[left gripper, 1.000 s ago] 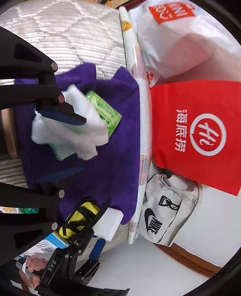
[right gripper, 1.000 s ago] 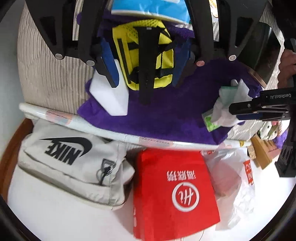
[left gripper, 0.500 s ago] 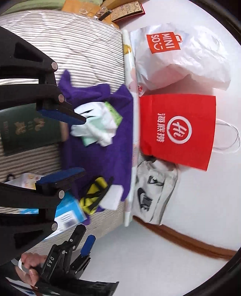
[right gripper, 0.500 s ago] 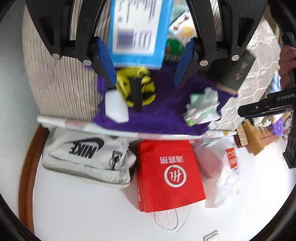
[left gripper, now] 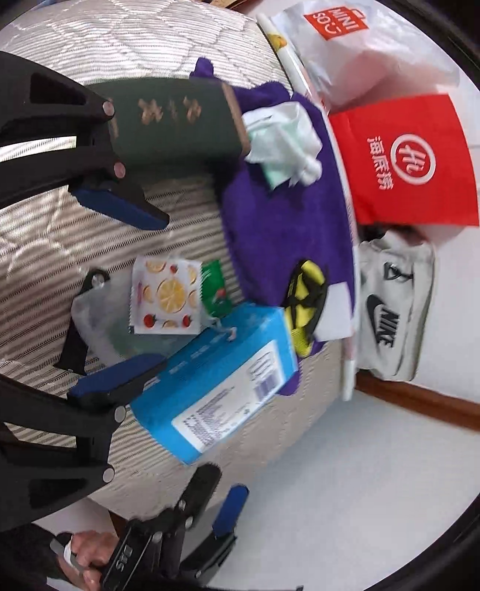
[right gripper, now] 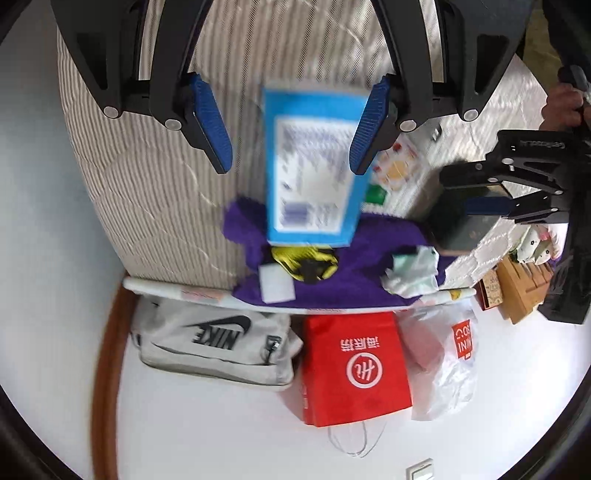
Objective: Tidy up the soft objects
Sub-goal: 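Grasp the orange-slice print packet beside the mesh bag with the left tool, then lift the packet with the left tool while the right tool grasps the other black strap piece, then carry the packet with the left tool while the right tool lifts the strap piece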
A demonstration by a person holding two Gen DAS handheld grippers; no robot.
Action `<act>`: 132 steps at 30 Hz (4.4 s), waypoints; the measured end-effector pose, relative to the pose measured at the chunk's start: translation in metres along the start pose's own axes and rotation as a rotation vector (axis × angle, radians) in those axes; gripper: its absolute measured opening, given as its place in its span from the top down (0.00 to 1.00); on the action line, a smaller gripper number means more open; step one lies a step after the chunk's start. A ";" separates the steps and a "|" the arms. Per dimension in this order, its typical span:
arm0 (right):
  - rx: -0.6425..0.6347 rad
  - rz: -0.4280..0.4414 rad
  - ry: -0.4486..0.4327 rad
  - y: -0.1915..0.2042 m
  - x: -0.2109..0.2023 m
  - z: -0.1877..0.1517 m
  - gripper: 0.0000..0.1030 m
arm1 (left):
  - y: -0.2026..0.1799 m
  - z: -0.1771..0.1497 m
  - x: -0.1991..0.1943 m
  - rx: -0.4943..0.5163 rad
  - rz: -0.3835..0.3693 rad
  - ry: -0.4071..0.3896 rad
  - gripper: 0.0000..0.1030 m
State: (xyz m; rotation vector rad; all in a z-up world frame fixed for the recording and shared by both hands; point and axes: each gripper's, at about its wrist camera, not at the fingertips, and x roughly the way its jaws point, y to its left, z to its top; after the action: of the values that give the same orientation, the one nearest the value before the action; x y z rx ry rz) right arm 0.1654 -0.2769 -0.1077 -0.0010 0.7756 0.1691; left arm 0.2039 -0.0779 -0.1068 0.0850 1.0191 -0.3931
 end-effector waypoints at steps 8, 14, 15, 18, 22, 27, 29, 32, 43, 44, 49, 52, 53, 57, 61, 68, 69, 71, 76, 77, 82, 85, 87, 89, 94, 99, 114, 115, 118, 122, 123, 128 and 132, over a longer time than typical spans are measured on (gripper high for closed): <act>0.031 0.035 0.006 -0.033 -0.001 -0.020 0.35 | -0.015 -0.002 0.042 0.000 0.036 0.082 0.34; 0.027 0.042 -0.006 -0.040 0.006 -0.022 0.35 | -0.019 0.004 0.063 0.008 0.063 0.134 0.34; 0.030 0.049 -0.008 -0.041 0.007 -0.023 0.35 | -0.020 0.005 0.066 0.011 0.072 0.141 0.34; 0.039 0.068 -0.011 -0.043 0.010 -0.025 0.35 | -0.015 0.006 0.070 -0.027 0.063 0.127 0.34; 0.033 0.074 0.004 -0.046 0.018 -0.028 0.35 | -0.006 0.005 0.070 -0.064 0.042 0.109 0.38; 0.067 0.089 0.017 -0.052 0.022 -0.034 0.35 | -0.004 0.002 0.060 -0.042 0.026 0.080 0.68; 0.075 0.093 0.019 -0.051 0.020 -0.035 0.35 | -0.004 0.001 0.054 -0.029 0.024 0.067 0.76; 0.065 0.087 0.018 -0.047 0.017 -0.036 0.35 | -0.004 0.000 0.044 -0.016 0.023 0.044 0.83; 0.001 0.094 -0.012 -0.009 -0.009 -0.036 0.35 | 0.010 -0.013 0.008 -0.052 -0.014 -0.025 0.95; -0.004 0.099 -0.010 -0.003 -0.010 -0.036 0.35 | 0.010 -0.016 0.006 -0.050 -0.015 -0.034 0.95; -0.042 0.121 -0.008 0.026 -0.019 -0.042 0.35 | 0.015 -0.034 -0.018 -0.053 -0.001 -0.070 0.95; -0.054 0.140 0.003 0.040 -0.020 -0.047 0.35 | 0.025 -0.048 -0.030 -0.070 0.012 -0.081 0.95; -0.057 0.149 0.008 0.045 -0.019 -0.049 0.35 | 0.028 -0.052 -0.033 -0.078 0.012 -0.084 0.95; -0.066 0.180 0.032 0.061 -0.009 -0.060 0.36 | 0.044 -0.069 -0.042 -0.105 0.028 -0.087 0.95; -0.099 0.198 0.055 0.078 0.002 -0.068 0.37 | 0.059 -0.090 -0.053 -0.142 0.039 -0.097 0.95; -0.133 0.218 0.092 0.101 0.023 -0.075 0.39 | 0.083 -0.110 -0.051 -0.198 0.055 -0.090 0.95; -0.135 0.216 0.101 0.103 0.028 -0.075 0.40 | 0.086 -0.111 -0.050 -0.206 0.062 -0.090 0.95; -0.142 0.214 0.122 0.107 0.037 -0.077 0.43 | 0.090 -0.114 -0.051 -0.205 0.069 -0.094 0.95; -0.197 0.156 0.121 0.117 0.050 -0.080 0.65 | 0.095 -0.114 -0.051 -0.209 0.050 -0.107 0.95; -0.205 0.157 0.120 0.119 0.049 -0.080 0.77 | 0.095 -0.114 -0.051 -0.212 0.048 -0.108 0.95; -0.245 0.186 0.183 0.122 0.040 -0.083 0.78 | 0.101 -0.117 -0.051 -0.230 0.022 -0.112 0.95; -0.232 0.199 0.194 0.123 0.042 -0.081 0.70 | 0.106 -0.119 -0.050 -0.250 0.002 -0.110 0.95; -0.202 0.221 0.182 0.123 0.045 -0.079 0.68 | 0.109 -0.119 -0.049 -0.262 -0.005 -0.108 0.95; -0.215 0.192 0.149 0.127 0.048 -0.079 0.79 | 0.110 -0.120 -0.050 -0.269 -0.011 -0.112 0.95; -0.219 0.194 0.160 0.126 0.044 -0.082 0.79 | 0.112 -0.122 -0.052 -0.272 -0.021 -0.111 0.95; -0.165 0.196 0.133 0.126 0.047 -0.081 0.79 | 0.108 -0.121 -0.048 -0.278 -0.042 -0.104 0.95; -0.185 0.246 0.074 0.112 -0.012 -0.100 0.80 | 0.095 -0.122 -0.073 -0.266 0.005 -0.151 0.95; -0.172 0.233 0.071 0.105 -0.014 -0.101 0.80 | 0.095 -0.122 -0.075 -0.265 0.008 -0.153 0.95; -0.127 0.193 0.065 0.082 -0.019 -0.104 0.80 | 0.091 -0.121 -0.081 -0.259 0.017 -0.162 0.95; -0.071 0.134 0.055 0.052 -0.024 -0.104 0.80 | 0.086 -0.116 -0.085 -0.249 0.031 -0.163 0.95; -0.063 0.119 0.052 0.047 -0.024 -0.104 0.80 | 0.085 -0.114 -0.087 -0.248 0.034 -0.165 0.95; -0.021 0.079 0.033 0.022 -0.029 -0.096 0.80 | 0.081 -0.104 -0.094 -0.240 0.043 -0.175 0.95; -0.004 0.064 -0.003 0.012 -0.037 -0.081 0.80 | 0.080 -0.090 -0.099 -0.234 0.050 -0.184 0.95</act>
State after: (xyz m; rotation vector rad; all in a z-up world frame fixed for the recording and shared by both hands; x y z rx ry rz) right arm 0.0812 -0.2759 -0.1394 0.0203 0.7722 0.2318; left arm 0.1136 0.0462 -0.0797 -0.1339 0.8729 -0.2289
